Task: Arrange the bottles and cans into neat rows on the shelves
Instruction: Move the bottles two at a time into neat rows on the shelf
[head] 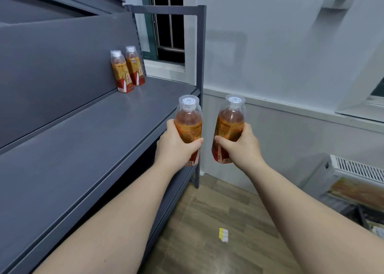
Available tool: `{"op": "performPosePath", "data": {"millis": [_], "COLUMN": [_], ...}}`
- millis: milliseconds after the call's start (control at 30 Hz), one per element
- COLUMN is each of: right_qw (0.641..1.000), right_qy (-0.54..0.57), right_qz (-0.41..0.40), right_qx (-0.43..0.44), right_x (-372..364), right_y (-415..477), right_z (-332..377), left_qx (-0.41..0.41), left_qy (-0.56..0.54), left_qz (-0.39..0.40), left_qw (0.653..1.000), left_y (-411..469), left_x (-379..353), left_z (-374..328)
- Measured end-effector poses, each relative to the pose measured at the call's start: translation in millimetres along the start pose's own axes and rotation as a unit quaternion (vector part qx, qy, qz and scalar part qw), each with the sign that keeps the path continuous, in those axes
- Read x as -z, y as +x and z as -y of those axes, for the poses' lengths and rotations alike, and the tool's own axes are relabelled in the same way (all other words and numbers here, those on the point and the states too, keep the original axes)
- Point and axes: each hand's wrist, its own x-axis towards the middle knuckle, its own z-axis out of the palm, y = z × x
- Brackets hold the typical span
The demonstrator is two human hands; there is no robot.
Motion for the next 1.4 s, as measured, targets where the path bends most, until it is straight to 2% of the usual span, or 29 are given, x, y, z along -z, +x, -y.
{"op": "performPosePath", "data": {"millis": [333, 700, 933, 1400], "right_qw": [1.0, 0.999, 0.995, 0.976], "right_qy": [0.004, -0.001, 0.017, 0.013], "right_qz": [0.025, 0.048, 0.076, 0.193], "right_qx": [0.013, 0.025, 0.056, 0.1], "right_x": [-6.2, -53.5, -100.0, -197.2], "right_y": [87.8, 217.6, 282.9, 389.1], "right_z": [-11.3, -1.1, 21.4, 40.5], "left_qx": [0.013, 0.017, 0.039, 0.14], "left_qy": [-0.002, -0.025, -0.017, 0.017], "left_qz": [-0.026, -0.039, -0.079, -0.189], "left_qw": [1.0, 0.999, 0.996, 0.972], "left_y": [74.1, 207.0, 278.0, 349.9], "left_x": [-31.9, -46.4, -26.9, -3.8], "left_z": [-6.0, 7.8, 29.6, 75.9]}}
